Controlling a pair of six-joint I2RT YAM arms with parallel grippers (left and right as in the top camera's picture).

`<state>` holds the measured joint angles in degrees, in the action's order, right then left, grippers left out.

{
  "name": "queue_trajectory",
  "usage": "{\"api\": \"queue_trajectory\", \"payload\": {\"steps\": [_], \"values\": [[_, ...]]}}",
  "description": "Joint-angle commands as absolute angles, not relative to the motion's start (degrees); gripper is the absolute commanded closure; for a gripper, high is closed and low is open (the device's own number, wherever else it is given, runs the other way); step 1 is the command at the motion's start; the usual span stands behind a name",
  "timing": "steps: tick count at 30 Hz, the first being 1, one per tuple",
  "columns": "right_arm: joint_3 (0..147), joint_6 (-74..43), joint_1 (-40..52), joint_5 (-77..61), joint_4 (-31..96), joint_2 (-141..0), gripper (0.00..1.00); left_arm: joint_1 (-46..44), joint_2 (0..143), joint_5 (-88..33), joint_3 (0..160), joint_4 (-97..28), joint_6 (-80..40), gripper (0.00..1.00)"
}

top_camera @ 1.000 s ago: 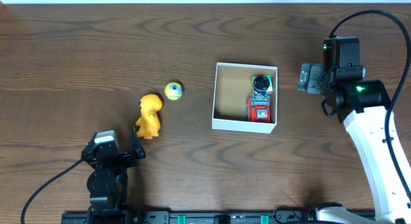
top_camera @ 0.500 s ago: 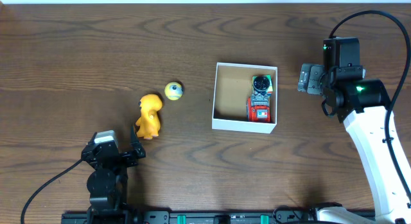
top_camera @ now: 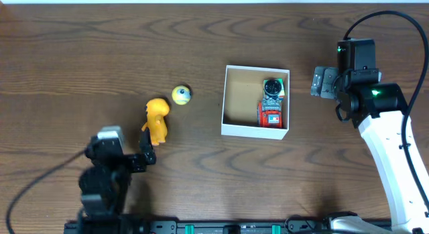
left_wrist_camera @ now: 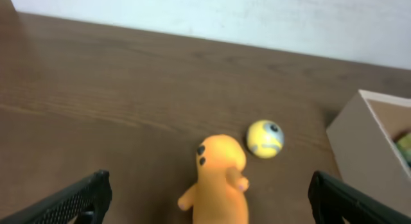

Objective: Pack container
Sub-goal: 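Reach the left gripper down and grasp the orange dinosaur figure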

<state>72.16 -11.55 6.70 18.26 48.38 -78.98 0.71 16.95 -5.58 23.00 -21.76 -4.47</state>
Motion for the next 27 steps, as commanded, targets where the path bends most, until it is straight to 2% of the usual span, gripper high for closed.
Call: {"api": "queue_trajectory", "payload": {"steps": [1,8,12,18,23,27], "values": [[72.7,-12.2,6.3,19.1,48.2,-78.1,0.01,1.1,31.5,-6.8,35.0,-27.6,-5.0,0.02],[72.7,-12.2,6.3,19.1,48.2,-78.1,0.01,1.0,64.1,-7.0,58.1,-47.0,-4.8,0.02],[72.7,-12.2,6.3,19.1,48.2,-78.1,0.01,1.1,75.2,-10.4,61.5,-48.1,-5.2,0.02],[72.7,-12.2,6.3,19.1,48.2,-78.1,0.01,1.1,83.6,-16.1,61.4,-47.7,-5.2,0.02],[72.7,-12.2,6.3,19.1,48.2,-78.1,0.01,1.1,87.4,-16.0,61.4,-45.1,-5.2,0.0],[72.7,-12.2,6.3,19.1,48.2,-78.1,0.01,1.0,88.4,-15.8,61.3,-43.1,-4.5,0.1]]}}
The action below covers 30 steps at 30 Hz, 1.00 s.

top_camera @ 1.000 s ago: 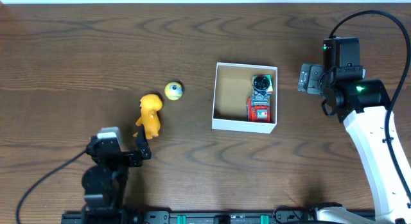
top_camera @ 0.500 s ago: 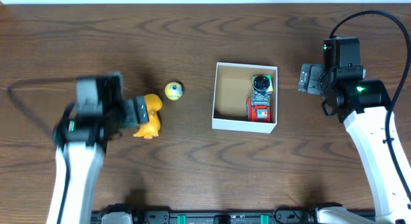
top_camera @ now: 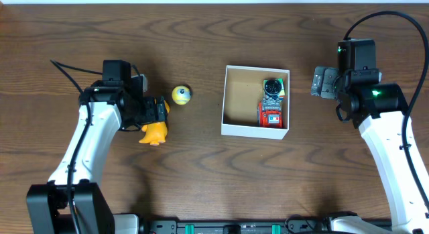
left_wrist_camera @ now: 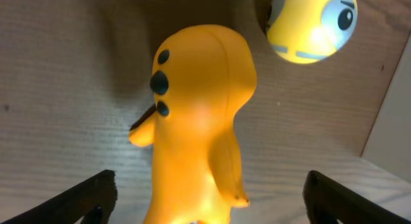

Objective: Pack container
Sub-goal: 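Reach the left gripper down and grasp the orange dinosaur figure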

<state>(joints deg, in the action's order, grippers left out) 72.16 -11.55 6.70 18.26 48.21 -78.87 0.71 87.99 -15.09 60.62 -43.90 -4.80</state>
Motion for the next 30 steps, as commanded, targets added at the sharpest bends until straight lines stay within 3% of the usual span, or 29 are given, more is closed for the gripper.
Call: {"api": "queue_trajectory", "payload": {"steps": [1,30], "values": [[72.7,-12.2,6.3,19.1,48.2,-78.1,0.01,1.0,88.5,-15.6,61.3,-42.5,-3.9,0.12],[72.7,-12.2,6.3,19.1,48.2,-78.1,0.01,-2.7,93.3,-6.8,59.4,-40.8,-2.2,0.15]]}}
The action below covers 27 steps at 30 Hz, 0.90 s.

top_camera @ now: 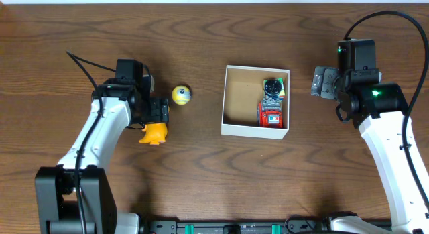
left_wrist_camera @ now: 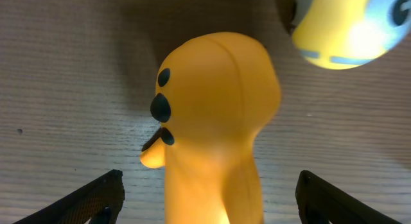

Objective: Pack container
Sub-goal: 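Reach the left gripper down and grasp the orange dinosaur figure, then lift the dinosaur and carry it right over the white box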

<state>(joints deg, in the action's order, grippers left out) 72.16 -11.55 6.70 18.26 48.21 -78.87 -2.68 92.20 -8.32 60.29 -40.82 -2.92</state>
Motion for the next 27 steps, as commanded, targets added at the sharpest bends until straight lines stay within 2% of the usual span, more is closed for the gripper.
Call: {"api": "queue_trajectory", "payload": {"steps": [1,6,7,11,13,15,19,27], "values": [[72.7,-12.2,6.3,19.1,48.2,-78.1,0.01,-2.7,93.8,-6.8,59.4,-40.8,-2.2,0.15],[72.7,-12.2,6.3,19.1,48.2,-78.1,0.01,-2.7,96.6,-6.8,59.4,-40.8,-2.2,0.16],[72.7,-12.2,6.3,19.1,48.2,-78.1,0.01,-2.7,97.2,-6.8,59.4,-40.8,-2.2,0.2],[72.7,-12.2,6.3,19.1,48.2,-78.1,0.01,-2.7,98.8,-6.8,59.4,-40.9,-2.2,0.61],[72.7,-12.2,6.3,19.1,48.2,-78.1,0.01,-2.7,98.9,-6.8,59.4,-41.3,-2.2,0.76],[72.7,-12.2,6.3,19.1,48.2,-78.1,0.01,-2.7,98.8,-6.8,59.4,-41.3,-2.2,0.86],[72.7,-12.2,6.3,19.1,48.2,-78.1,0.01,-2.7,96.6,-6.8,61.6,-43.4,-2.2,0.94],[72.7,-12.2,6.3,19.1,48.2,-78.1,0.01,-2.7,85.4,-11.6,70.8,-51.4,-3.7,0.94]]}}
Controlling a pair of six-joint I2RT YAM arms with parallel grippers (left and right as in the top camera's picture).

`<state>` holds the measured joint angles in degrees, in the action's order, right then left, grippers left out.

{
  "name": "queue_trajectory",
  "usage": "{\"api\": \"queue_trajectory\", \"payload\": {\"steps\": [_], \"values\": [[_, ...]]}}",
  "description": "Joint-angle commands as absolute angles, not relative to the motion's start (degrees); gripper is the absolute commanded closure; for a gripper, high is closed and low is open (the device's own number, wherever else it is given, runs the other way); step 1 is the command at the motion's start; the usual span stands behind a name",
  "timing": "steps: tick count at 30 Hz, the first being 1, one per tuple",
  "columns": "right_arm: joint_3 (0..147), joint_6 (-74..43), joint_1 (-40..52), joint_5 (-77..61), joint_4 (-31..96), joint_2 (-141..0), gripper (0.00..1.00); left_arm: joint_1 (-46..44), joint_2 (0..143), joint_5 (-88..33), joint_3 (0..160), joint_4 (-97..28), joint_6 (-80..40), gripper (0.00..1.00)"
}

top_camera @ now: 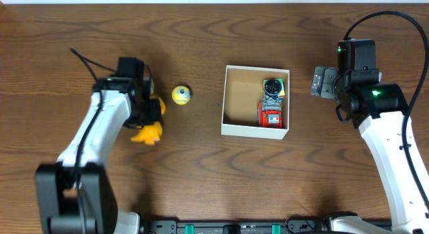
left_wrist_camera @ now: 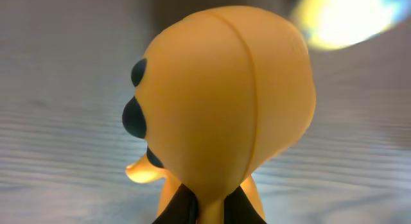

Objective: Pack container
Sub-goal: 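Lift the dinosaur and carry it right over the white box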

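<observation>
An orange duck-like figure (top_camera: 146, 132) lies left of the white box (top_camera: 223, 100). In the left wrist view its head (left_wrist_camera: 225, 95) fills the frame. My left gripper (top_camera: 151, 112) is over it, and its two black fingers (left_wrist_camera: 183, 208) pinch the figure's neck, so the gripper (left_wrist_camera: 209, 201) is shut on it. A yellow ball with an eye (top_camera: 181, 94) sits just right of the figure, blurred at the wrist view's top right (left_wrist_camera: 347, 18). My right gripper (top_camera: 320, 82) hovers right of the box; its jaws cannot be made out.
Inside the box, against its right wall, lie a red toy robot (top_camera: 271, 113) and a dark round toy (top_camera: 272, 87); the box's left half shows bare cardboard. The table is dark wood. The left arm's cable (top_camera: 87, 60) arcs behind the arm.
My left gripper's fingers, wide apart on either side of the orange figure before, are now shut on its neck. The figure has shifted slightly left. The right arm has not moved.
At first my left gripper was open near the table's front edge, short of the orange figure. Then it was open directly above the figure, then lower and closer around it. Now it is shut on the figure. Ball, box and right arm stayed put.
</observation>
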<state>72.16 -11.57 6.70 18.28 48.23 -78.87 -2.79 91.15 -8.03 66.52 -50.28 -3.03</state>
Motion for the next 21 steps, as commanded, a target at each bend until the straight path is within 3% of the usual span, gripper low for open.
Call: {"api": "queue_trajectory", "payload": {"steps": [1,9,21], "values": [[72.7,-12.2,6.3,19.1,48.2,-78.1,0.01,-2.7,83.4,-13.7,71.3,-51.7,-3.7,0.94],[72.7,-12.2,6.3,19.1,48.2,-78.1,0.01,-8.7,70.8,-27.6,71.5,-47.4,-5.3,0.94],[72.7,-12.2,6.3,19.1,48.2,-78.1,0.01,-30.3,74.0,-24.7,71.5,-26.9,-6.3,0.94]]}}
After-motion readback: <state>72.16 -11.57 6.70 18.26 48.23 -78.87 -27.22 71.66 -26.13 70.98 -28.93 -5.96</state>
